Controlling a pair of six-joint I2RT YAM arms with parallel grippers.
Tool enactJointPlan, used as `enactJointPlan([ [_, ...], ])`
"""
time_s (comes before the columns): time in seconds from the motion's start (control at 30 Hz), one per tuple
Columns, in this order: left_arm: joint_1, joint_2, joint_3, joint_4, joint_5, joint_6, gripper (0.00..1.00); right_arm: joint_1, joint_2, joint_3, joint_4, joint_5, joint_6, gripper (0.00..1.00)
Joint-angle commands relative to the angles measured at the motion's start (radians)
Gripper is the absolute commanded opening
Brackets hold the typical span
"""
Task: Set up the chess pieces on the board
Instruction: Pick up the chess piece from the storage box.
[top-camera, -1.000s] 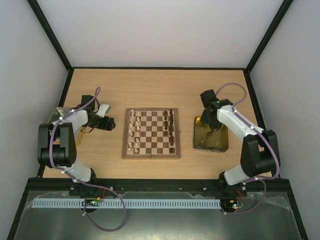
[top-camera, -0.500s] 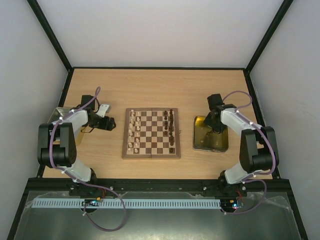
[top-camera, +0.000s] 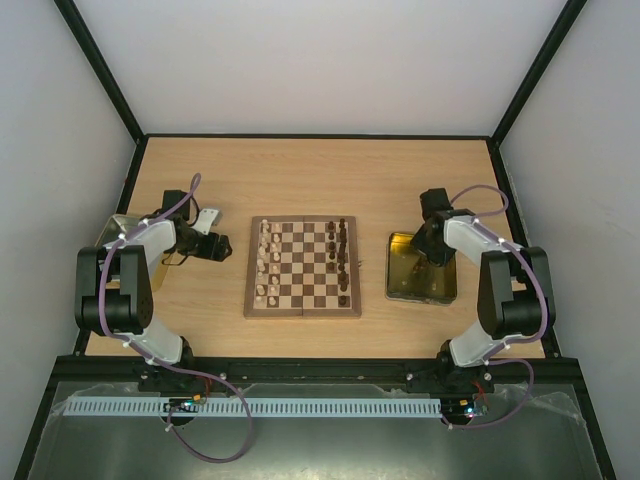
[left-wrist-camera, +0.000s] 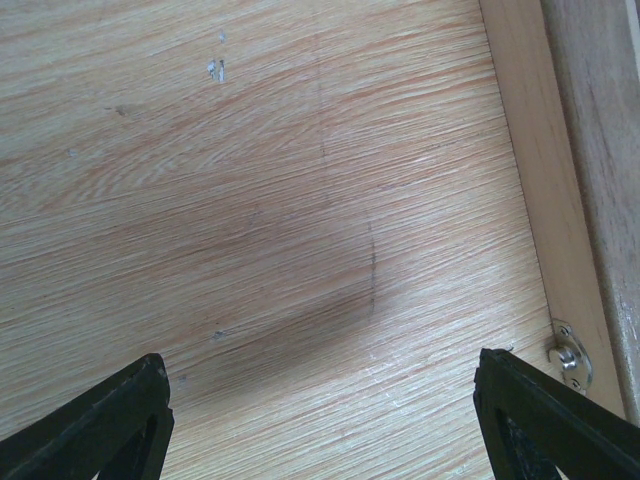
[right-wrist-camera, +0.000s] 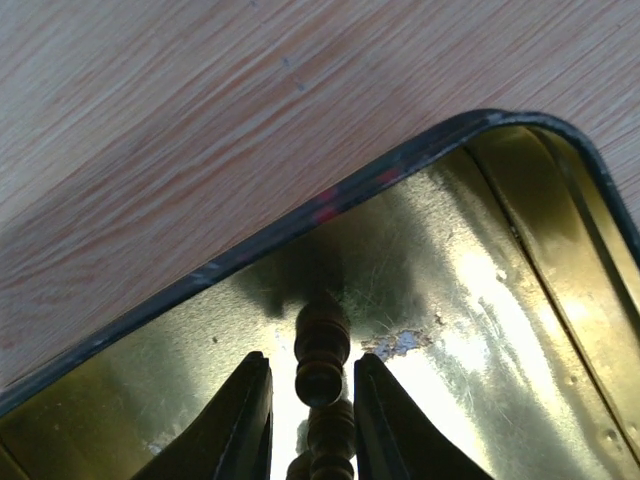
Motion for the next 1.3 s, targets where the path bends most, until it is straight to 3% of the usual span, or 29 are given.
enactJointPlan([
  [0.0,-0.003,-0.016,-0.005,-0.014,0.021,0.013,0.83,-0.011,0.009,-0.034,0.030,0.002,0.024,0.21],
  [0.1,-0.003,-0.015,-0.004,-0.015,0.022,0.014,0.83,-0.011,0.015,-0.034,0.036,0.009,0.027,0.20],
  [0.37,-0.003,-0.017,-0.004,-0.015,0.021,0.013,0.83,-0.011,0.012,-0.024,0.034,0.037,0.028,0.03],
  [0.63,-0.003,-0.006,-0.002,-0.014,0.016,0.012,0.83,0.009,-0.109,-0.031,0.004,0.064,0.013,0.02],
  [0.83,-0.008,-0.004,0.001,-0.014,0.000,0.009,0.83,0.159,-0.182,0.050,-0.085,0.138,-0.004,0.02],
  [1.27,-0.011,0.013,0.000,-0.009,-0.041,0.000,0.83,0.694,-0.119,0.196,-0.155,0.152,0.041,0.02],
])
